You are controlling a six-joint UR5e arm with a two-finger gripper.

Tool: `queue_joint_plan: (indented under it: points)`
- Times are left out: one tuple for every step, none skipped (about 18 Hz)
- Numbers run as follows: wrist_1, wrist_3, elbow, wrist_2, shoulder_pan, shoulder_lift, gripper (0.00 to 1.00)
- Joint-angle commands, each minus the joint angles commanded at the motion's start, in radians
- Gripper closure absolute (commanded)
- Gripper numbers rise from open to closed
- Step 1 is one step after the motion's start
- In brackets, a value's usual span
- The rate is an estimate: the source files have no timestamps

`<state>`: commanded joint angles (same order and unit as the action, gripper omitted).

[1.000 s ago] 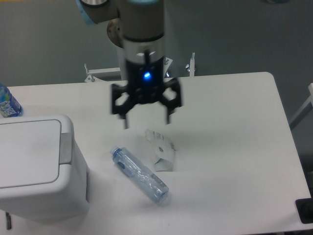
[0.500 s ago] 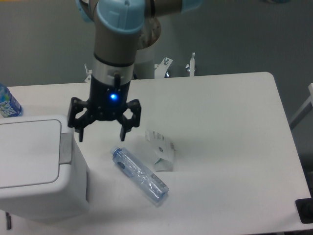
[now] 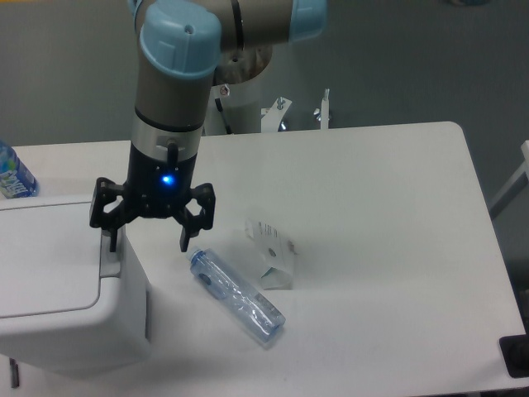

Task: Open the trash can
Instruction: 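Lower the gripper finger onto the lid's front edge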

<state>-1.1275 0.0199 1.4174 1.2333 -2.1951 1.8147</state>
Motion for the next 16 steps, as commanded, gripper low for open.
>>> queue_joint_plan:
  points:
    - [0.0, 0.0, 0.0, 0.0, 0.002, 0.002, 0.0]
    - [0.0, 0.0, 0.0, 0.0, 0.002, 0.002, 0.0]
    - [0.0, -0.002, -0.002, 0.002, 0.002, 0.003, 0.0]
    - [0.0, -0.002, -0.002, 0.002, 0.002, 0.003, 0.0]
    - [0.0, -0.002, -0.003, 0.002, 0.002, 0.003, 0.0]
    - [0.0, -0.003, -0.003, 0.002, 0.002, 0.005, 0.0]
    - [0.0, -0.003, -0.005, 0.002, 0.002, 0.006, 0.0]
    - [0.002, -0.003, -0.005, 0.002, 0.002, 0.006, 0.0]
    - [0.006, -0.003, -0.005, 0.002, 0.002, 0.006, 0.0]
    - [0.009, -0.003, -0.003, 0.002, 0.002, 0.006, 0.0]
    - [0.015, -0.003, -0.003, 0.003, 0.002, 0.008, 0.0]
    - [0.015, -0.003, -0.002, 0.003, 0.002, 0.008, 0.0]
    - [0.015, -0.003, -0.002, 0.003, 0.002, 0.008, 0.0]
    - [0.015, -0.003, -0.002, 0.003, 0.002, 0.008, 0.0]
    - [0.015, -0.003, -0.002, 0.003, 0.002, 0.008, 0.0]
    - [0.015, -0.003, -0.002, 0.003, 0.002, 0.009, 0.0]
